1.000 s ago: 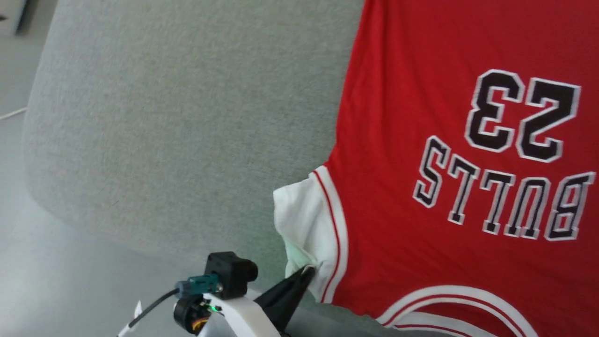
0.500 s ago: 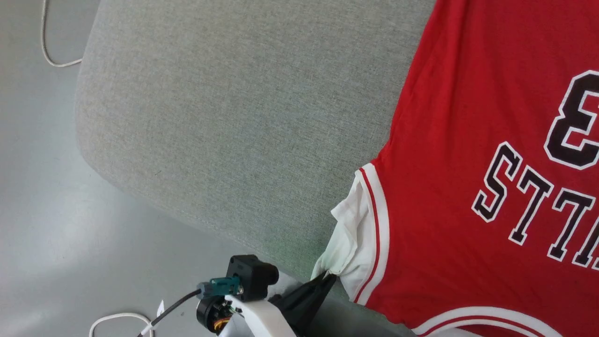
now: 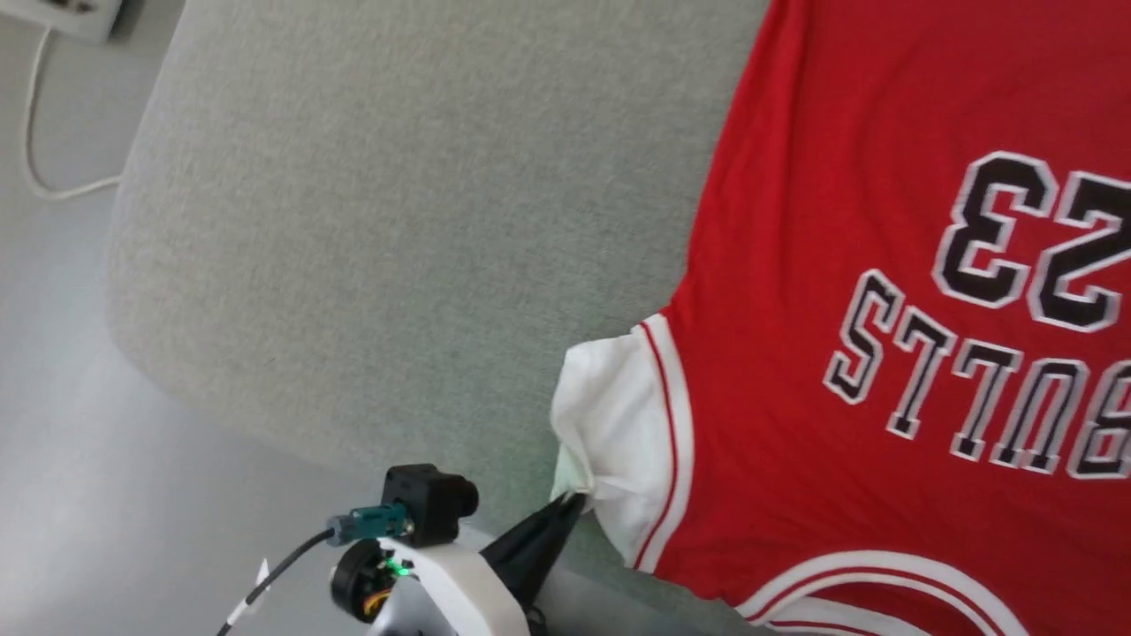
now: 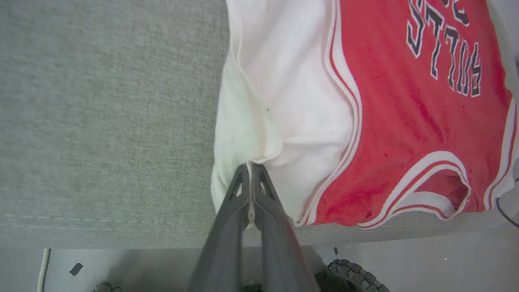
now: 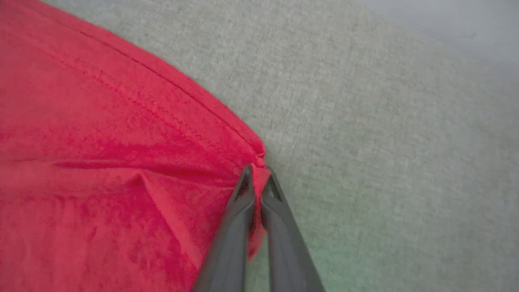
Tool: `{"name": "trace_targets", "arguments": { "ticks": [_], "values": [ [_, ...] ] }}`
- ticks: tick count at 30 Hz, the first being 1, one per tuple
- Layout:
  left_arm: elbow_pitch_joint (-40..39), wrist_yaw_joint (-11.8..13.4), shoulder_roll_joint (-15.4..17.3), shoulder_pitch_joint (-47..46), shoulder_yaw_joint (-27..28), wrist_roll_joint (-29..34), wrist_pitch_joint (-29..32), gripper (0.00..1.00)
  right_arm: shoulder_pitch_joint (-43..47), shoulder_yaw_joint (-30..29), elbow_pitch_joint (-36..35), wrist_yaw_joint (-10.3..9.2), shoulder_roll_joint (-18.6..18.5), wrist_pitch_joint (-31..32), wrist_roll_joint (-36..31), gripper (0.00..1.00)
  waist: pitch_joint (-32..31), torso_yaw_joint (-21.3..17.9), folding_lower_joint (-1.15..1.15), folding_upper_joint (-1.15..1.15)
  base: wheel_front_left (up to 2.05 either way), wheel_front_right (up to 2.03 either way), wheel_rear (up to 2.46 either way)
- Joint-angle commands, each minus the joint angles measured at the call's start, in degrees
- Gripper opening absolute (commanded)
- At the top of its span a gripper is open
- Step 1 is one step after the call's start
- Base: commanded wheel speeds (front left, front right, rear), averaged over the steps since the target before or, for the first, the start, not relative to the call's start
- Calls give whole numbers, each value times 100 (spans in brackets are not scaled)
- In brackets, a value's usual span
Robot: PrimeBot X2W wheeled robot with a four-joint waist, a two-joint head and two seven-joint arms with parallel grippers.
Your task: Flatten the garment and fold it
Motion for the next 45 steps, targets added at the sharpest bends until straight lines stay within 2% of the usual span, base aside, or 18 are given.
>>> {"name": "trace_targets", "arguments": {
  "ticks": [1, 10, 14, 18, 22, 27, 33, 38, 39, 40, 41, 45],
  "values": [
    [27, 50, 78, 54, 57, -38, -10, 0, 585, 118, 266, -5, 112, 124, 48, 0, -702, -645, 0, 0, 0, 0, 0],
    [173, 308, 363, 365, 574, -188, -152, 0, 2024, -25, -166, -5, 521, -268, 489, 0, -1679, -1547, 0, 0, 0, 0, 0],
    [191, 409, 447, 554, 717, -262, -171, 0, 2747, -128, -752, -5, 590, -224, 667, 0, -1972, -1873, 0, 0, 0, 0, 0],
    [180, 481, 503, 703, 846, -328, -223, 0, 3527, -477, -1533, -5, 704, 40, 828, 0, -2169, -2091, 0, 0, 0, 0, 0],
    [162, 522, 541, 761, 968, -400, -267, 0, 4303, -1033, -2423, -5, 973, 436, 822, 0, -2259, -2212, 0, 0, 0, 0, 0],
    [140, 554, 553, 781, 1034, -431, -318, 0, 5224, -1444, -3289, -5, 1259, 976, 516, 0, -2280, -2259, 0, 0, 0, 0, 0],
    [222, 588, 484, 686, 1056, -399, -450, 0, 5910, -1713, -3527, -5, 1664, 1152, 334, 0, -2219, -2149, 0, 0, 0, 0, 0],
    [284, 563, 450, 641, 1014, -392, -487, 0, 6069, -1630, -3462, -5, 1756, 1113, 368, 0, -2233, -2054, 0, 0, 0, 0, 0],
    [296, 560, 443, 642, 1003, -392, -492, 0, 6054, -1591, -3478, -5, 1708, 1009, 312, 21, -2248, -2026, 0, 0, 0, 0, 0],
    [300, 557, 437, 644, 993, -393, -499, 0, 6037, -1543, -3482, -5, 1653, 941, 277, 94, -2256, -1999, 0, 0, 0, 0, 0],
    [299, 554, 428, 644, 987, -396, -509, 0, 6010, -1480, -3493, -5, 1591, 937, 286, 100, -2265, -1969, 0, 0, 0, 0, 0],
    [244, 564, 413, 624, 956, -360, -545, 0, 5593, -1380, -3742, -5, 1412, 988, 516, 100, -2239, -1834, 0, 0, 0, 0, 0]
  ]
}}
